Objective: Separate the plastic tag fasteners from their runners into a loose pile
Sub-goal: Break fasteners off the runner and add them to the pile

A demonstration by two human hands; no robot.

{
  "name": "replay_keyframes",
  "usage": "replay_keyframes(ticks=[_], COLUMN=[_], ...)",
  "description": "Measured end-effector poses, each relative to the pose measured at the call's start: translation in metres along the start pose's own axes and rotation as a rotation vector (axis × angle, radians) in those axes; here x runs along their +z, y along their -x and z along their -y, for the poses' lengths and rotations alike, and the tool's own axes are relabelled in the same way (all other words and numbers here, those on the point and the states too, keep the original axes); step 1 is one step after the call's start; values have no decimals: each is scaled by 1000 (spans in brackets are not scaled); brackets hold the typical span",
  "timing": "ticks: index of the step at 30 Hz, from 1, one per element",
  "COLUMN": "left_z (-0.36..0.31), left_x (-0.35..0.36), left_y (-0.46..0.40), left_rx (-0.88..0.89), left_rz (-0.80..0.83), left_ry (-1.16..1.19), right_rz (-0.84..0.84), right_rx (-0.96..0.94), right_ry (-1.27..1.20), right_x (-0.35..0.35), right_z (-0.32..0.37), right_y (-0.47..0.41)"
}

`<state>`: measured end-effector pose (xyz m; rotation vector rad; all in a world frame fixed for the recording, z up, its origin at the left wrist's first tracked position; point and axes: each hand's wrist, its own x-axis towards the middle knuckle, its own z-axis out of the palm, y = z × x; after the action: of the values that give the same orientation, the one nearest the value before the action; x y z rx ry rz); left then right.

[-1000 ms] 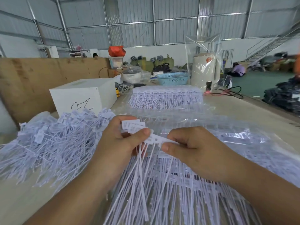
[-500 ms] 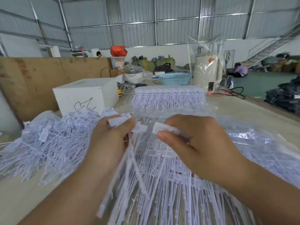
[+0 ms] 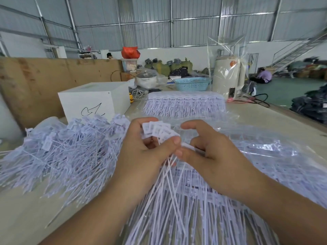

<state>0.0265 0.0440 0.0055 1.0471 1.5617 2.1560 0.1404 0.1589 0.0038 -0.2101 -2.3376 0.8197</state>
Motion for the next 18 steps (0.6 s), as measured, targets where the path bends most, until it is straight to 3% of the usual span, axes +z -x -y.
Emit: replay_keyframes(ticks=[7,9,12,16,18], left_z=[-7,-10,-9,-5,-4], left_x=[-8,-11,-10,-13,-15], left_y=[-7,-8,-10,-16,-19], left_rx=[40,45,-3,-132,-176], left_rz=[-42,-63,-66,-44,-41], left_ry=[-17,-15,19,20,5], right_rz=[127,188,137,0,-2], right_rx=[91,114,70,-271,-357], right_ry=[-208,-170,-1,534,688], right_x=[-12,-17,-17,-14,-15], right_z=[7,7,7,16,21], right_y=[1,3,3,1,2])
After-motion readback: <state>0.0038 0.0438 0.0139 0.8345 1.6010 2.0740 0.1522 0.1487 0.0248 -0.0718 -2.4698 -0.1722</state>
